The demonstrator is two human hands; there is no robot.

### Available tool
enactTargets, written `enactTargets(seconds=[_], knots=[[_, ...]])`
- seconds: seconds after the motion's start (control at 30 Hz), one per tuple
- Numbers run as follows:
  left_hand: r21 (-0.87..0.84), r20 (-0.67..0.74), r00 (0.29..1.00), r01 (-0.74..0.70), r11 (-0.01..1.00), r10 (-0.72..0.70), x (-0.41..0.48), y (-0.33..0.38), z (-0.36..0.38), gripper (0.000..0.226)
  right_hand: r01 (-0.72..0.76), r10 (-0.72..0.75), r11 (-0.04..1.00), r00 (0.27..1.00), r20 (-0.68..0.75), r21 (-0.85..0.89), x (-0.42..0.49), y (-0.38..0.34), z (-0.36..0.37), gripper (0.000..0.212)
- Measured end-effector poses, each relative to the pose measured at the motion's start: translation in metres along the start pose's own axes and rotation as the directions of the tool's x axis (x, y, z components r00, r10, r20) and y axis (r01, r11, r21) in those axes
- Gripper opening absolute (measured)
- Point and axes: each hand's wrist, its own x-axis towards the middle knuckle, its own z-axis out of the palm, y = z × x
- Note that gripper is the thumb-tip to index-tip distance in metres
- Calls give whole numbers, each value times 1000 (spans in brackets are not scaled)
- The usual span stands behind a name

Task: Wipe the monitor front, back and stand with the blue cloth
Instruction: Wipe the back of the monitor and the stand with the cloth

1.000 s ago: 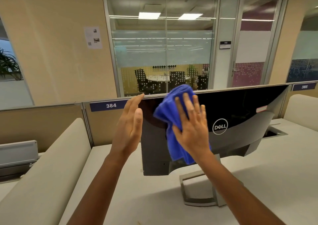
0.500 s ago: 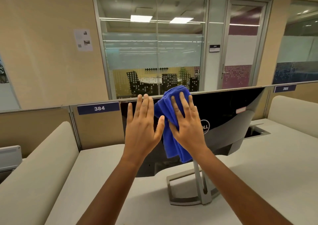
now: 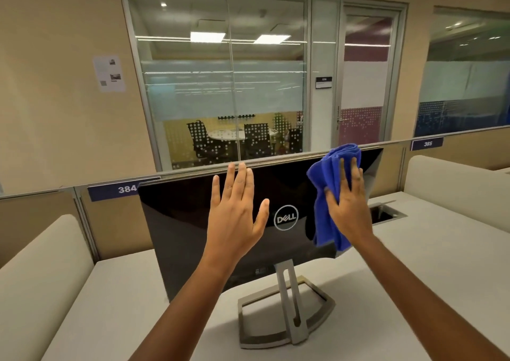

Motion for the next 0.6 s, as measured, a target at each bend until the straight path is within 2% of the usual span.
enactTargets(seconds=[0.17,0.33,0.43,0.6], knots=[[-9,12,999,-45,999,46,18,32,15,64,188,-187,980,982,21,-71,-41,-23,33,68],[-1,70,993,-96,995,96,36,60,27,65,214,-214,976,977,-9,-29,-21,-20,29,61],[-1,83,990,-118,993,118,45,76,34,65,131,-129,991,989,-72,26,3,0,18,63],[36,74,989,-130,991,127,48,90,48,64,-108,161,936,978,-135,335,22,42,11,69]])
